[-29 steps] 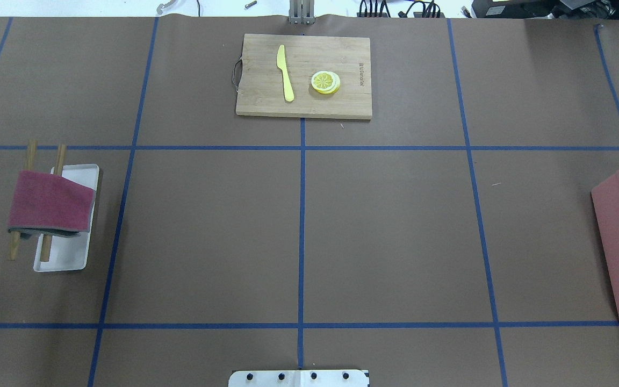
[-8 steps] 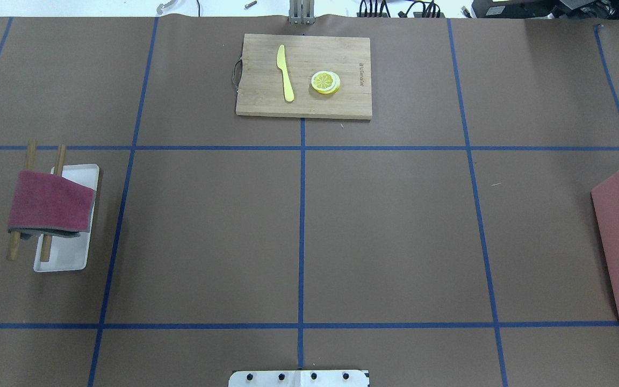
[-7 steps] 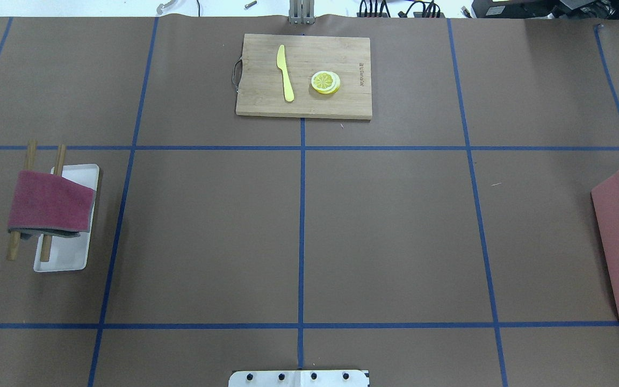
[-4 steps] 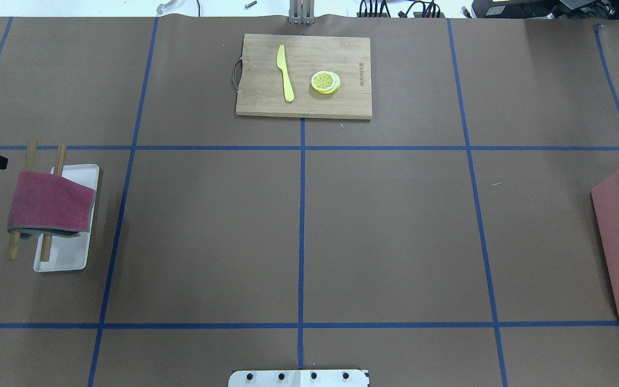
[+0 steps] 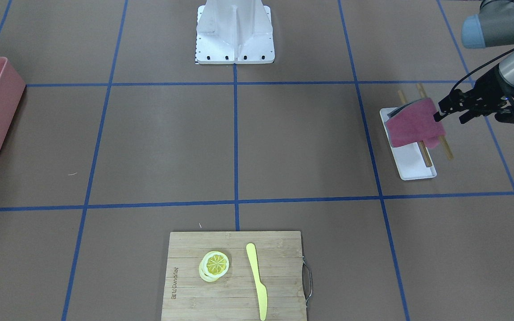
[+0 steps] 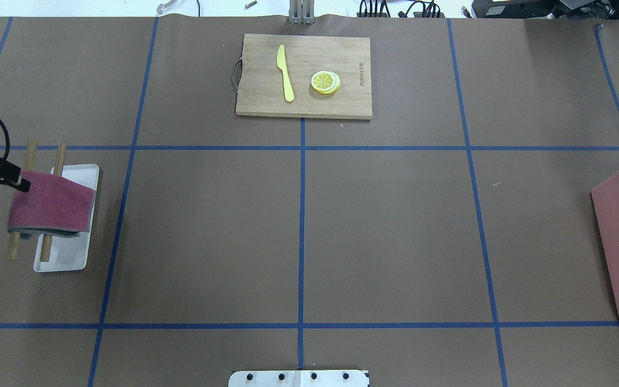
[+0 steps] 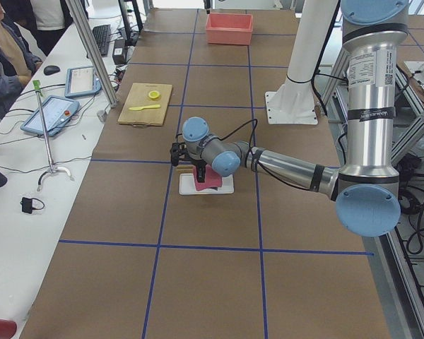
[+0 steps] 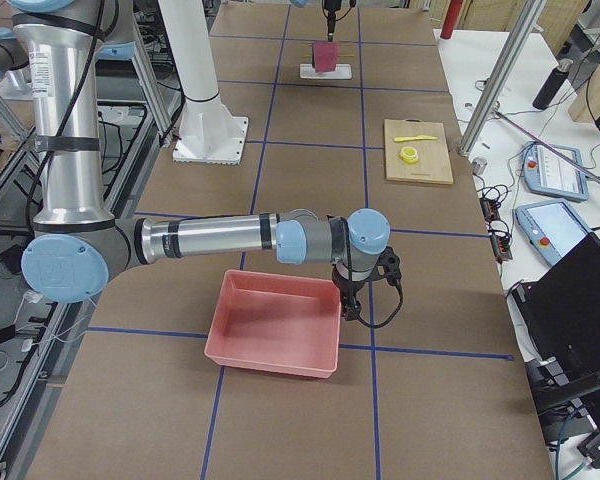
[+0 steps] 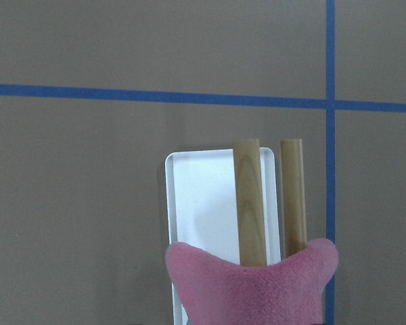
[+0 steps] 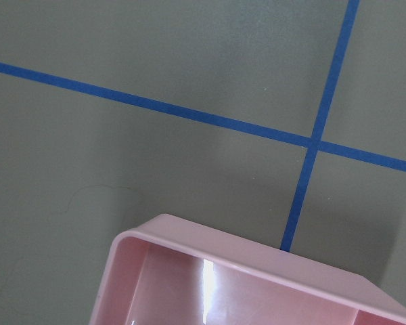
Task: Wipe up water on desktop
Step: 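Lower the left gripper onto the pink cloth on the rack and grasp it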
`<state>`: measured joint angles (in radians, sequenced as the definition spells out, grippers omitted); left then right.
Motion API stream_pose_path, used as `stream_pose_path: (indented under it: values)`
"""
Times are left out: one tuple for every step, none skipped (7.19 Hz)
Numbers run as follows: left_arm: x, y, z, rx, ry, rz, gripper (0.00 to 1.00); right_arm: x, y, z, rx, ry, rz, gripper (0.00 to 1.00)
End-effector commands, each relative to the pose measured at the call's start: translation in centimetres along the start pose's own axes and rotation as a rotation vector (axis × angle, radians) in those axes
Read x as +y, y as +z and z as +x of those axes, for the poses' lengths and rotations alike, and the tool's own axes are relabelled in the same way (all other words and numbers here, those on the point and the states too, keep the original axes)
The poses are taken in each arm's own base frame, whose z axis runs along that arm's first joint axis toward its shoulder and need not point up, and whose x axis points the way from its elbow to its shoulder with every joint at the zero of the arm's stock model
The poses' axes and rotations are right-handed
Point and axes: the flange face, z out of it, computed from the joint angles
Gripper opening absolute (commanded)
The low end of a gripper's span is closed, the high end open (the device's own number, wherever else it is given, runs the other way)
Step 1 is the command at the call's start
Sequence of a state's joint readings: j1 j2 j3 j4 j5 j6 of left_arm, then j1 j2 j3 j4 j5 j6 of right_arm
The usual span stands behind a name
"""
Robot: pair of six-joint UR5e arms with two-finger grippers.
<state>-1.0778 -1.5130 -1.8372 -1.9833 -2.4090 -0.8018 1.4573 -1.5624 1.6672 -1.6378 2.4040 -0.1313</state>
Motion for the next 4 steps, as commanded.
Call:
stream_pose_path:
  values:
    - [0.33,0.39,0.56,0.003,-0.005,-0.010,0.47,0.16,0.02,-0.05,-0.004,0.000,0.000,1.00]
    - [0.32,0.28,0.60,0.005,-0.003,-0.007,0.25,0.53,0.25,0.15,-0.006,0.005,-0.004,1.00]
    - [0.36,0.18,0.73,0.007,-0.001,-0.007,0.06,0.52,0.20,0.09,-0.006,0.004,-0.003,1.00]
    - [0.32,0.13,0.68,0.006,-0.002,-0.005,0.00,0.52,0.20,0.09,-0.006,0.003,-0.003,1.00]
